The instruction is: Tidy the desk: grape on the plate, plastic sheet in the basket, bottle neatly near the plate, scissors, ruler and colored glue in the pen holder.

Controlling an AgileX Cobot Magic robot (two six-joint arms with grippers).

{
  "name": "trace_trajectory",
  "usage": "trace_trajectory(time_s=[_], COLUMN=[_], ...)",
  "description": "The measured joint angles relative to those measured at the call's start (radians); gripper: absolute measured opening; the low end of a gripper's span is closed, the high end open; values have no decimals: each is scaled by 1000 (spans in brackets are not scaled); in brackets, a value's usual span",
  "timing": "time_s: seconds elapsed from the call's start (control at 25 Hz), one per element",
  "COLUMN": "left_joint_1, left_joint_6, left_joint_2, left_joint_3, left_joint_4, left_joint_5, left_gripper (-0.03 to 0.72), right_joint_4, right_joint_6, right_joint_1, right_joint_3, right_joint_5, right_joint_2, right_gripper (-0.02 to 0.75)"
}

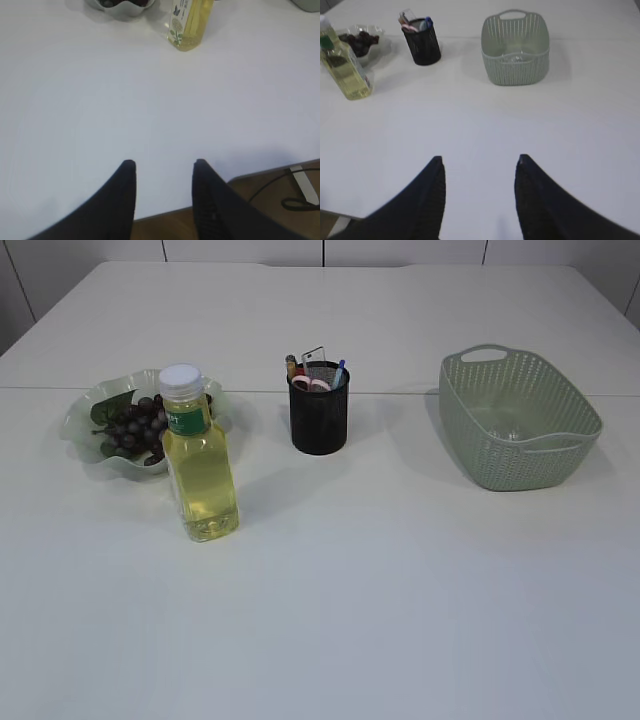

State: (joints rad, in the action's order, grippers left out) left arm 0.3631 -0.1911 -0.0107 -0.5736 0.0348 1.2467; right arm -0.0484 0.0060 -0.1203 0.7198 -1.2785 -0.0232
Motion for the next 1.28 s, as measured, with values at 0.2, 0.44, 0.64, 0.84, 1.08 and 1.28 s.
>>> trace_trajectory(time_s=[0.2,0.44,0.64,0.84,1.08,1.28], left_joint_1=[0,0,0,0,0,-21], left_joint_6=[0,0,0,0,0,0], left_joint_2=[0,0,0,0,0,0], left_joint_3=[27,45,45,45,45,45], left_joint_4=[7,11,12,12,12,12], left_joint_5=[-92,-130,-134,-136,-136,-136], left_gripper=[280,280,280,280,280,279], right_joint_4=[15,67,95,98,99,100], right_joint_6=[-29,-38,-50,-53,-56,-56], right_joint_1=[0,0,0,0,0,4], right_joint_3=[-132,-178,-214,-220,-220,-220], right_joint_5=[0,27,105,117,120,120], right_joint_2=[0,0,0,0,0,0], right_gripper=[368,368,366,366,365,365])
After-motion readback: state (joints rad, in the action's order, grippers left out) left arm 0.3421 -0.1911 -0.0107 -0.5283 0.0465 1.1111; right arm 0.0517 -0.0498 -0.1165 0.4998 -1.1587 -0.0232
